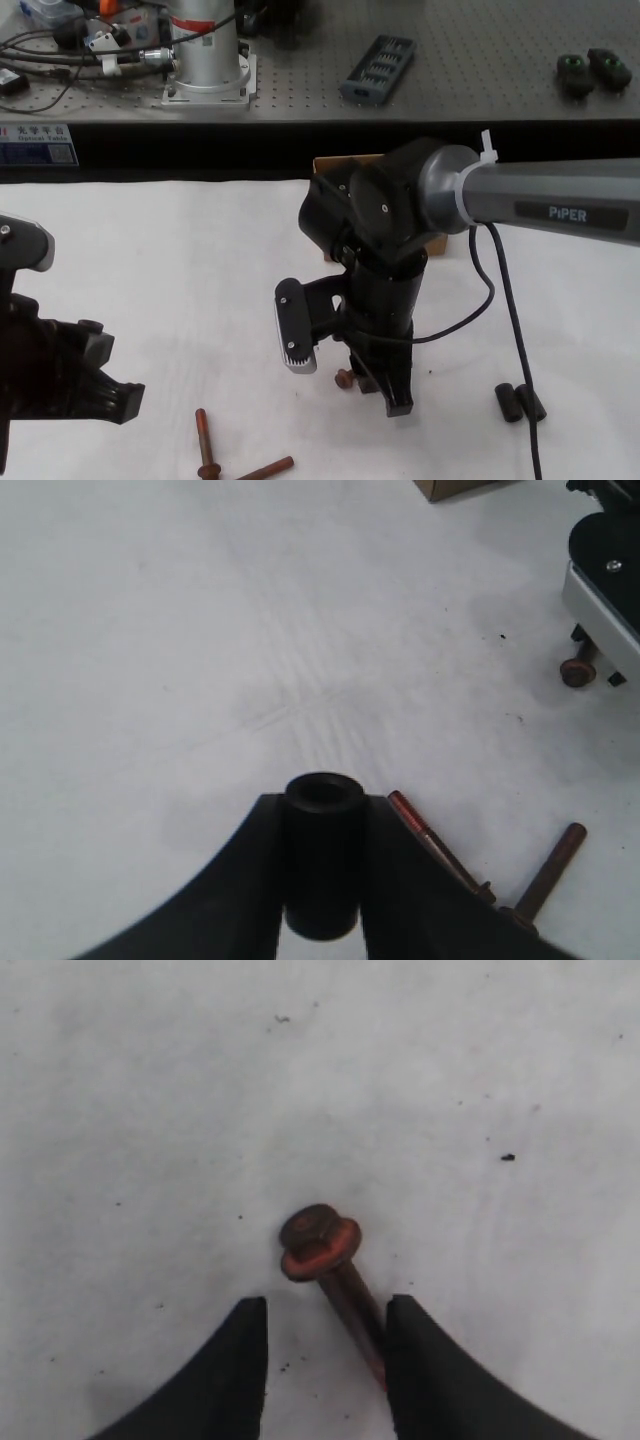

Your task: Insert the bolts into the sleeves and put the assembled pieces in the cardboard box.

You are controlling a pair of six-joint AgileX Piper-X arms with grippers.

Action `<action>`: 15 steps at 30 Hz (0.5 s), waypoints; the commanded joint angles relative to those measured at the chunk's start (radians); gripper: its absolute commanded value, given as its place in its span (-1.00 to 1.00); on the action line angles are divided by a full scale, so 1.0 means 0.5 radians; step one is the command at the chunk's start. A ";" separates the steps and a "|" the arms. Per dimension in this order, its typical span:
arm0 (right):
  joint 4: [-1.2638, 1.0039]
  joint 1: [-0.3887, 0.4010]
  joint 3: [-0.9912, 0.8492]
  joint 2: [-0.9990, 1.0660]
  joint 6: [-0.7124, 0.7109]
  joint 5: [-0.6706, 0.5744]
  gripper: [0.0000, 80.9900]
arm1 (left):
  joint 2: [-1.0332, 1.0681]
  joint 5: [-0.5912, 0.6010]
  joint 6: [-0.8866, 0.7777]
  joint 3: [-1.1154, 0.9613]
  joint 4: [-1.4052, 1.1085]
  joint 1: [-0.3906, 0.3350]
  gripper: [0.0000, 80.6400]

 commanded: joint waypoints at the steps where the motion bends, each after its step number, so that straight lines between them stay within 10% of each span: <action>1: 0.023 0.005 0.008 0.046 -0.035 -0.065 -0.35 | -0.020 0.003 -0.016 -0.003 -0.030 0.006 -0.72; 15: 0.028 0.005 0.008 0.127 0.027 -0.005 -0.71 | -0.020 0.003 -0.016 -0.003 -0.030 0.006 -0.72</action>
